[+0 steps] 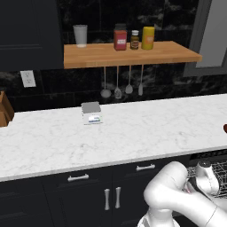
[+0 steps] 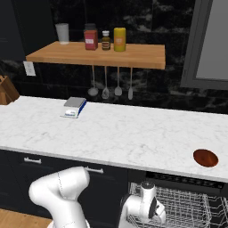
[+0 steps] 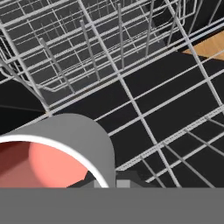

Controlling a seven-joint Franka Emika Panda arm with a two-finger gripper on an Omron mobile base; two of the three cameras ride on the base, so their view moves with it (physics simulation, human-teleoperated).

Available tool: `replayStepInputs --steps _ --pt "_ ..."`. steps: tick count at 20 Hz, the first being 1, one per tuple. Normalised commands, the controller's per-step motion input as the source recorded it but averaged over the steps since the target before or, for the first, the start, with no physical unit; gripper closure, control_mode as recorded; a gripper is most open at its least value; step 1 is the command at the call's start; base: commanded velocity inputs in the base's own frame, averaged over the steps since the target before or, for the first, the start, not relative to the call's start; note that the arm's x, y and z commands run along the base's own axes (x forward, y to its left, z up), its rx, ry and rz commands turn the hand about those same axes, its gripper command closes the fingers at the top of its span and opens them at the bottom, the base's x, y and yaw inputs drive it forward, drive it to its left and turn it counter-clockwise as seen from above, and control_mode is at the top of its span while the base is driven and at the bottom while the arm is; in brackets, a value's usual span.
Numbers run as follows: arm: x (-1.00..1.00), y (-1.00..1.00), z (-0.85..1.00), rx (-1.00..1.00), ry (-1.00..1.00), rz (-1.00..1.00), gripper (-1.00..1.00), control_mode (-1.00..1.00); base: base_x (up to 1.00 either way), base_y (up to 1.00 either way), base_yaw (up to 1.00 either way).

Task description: Pick up the cup and bowl from the counter, place them in the dishwasher, and close the dishwasher door.

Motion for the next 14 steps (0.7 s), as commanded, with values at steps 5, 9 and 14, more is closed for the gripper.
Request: replayStepInputs --steps 5,9,14 --pt "0.0 -0.06 0.08 0.01 -0.01 0.0 1.0 -1.0 0.0 0.0 0.0" --pt "0.04 -0.18 0.43 0.14 -0.08 0.0 1.0 -1.0 0.0 0.0 0.0" --pt "0.42 -0.26 0.2 0.12 -0.05 -0.03 1.0 -1.0 0.0 0.0 0.0"
